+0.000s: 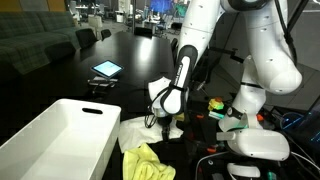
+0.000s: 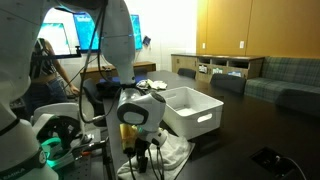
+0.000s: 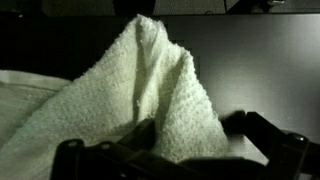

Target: Pick up the marker pen and small tape from the table and put them in the white cup. Pick up the towels from the table and put them in the container.

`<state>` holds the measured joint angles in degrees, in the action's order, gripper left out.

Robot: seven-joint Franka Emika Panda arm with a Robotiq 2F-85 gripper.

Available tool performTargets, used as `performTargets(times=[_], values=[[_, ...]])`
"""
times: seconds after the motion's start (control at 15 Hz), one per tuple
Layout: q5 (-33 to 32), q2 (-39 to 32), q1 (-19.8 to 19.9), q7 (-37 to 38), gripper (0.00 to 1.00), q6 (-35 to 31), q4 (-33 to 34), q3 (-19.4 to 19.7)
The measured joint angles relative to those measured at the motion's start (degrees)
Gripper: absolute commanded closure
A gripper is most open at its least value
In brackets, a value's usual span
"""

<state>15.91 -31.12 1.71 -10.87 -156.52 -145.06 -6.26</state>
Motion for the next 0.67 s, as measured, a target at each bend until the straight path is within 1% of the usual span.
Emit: performTargets(times=[0.13, 0.2, 0.47, 0.6, 0.67], values=[[-0.2, -0.8, 0.4, 0.5, 0.31, 0.0, 0.5, -0.6], [-0.4, -0.9, 0.4, 0.7, 0.38, 0.1, 0.6, -0.7], [-3.4, -0.6, 0.1, 2.9, 0.71, 0.4, 1.3, -0.7], [-5.5, 0.0, -0.2, 4.0, 0.85, 0.8, 1.4, -0.1], [-6.4, 0.4, -0.4, 4.5, 0.88, 1.0, 1.5, 0.4]])
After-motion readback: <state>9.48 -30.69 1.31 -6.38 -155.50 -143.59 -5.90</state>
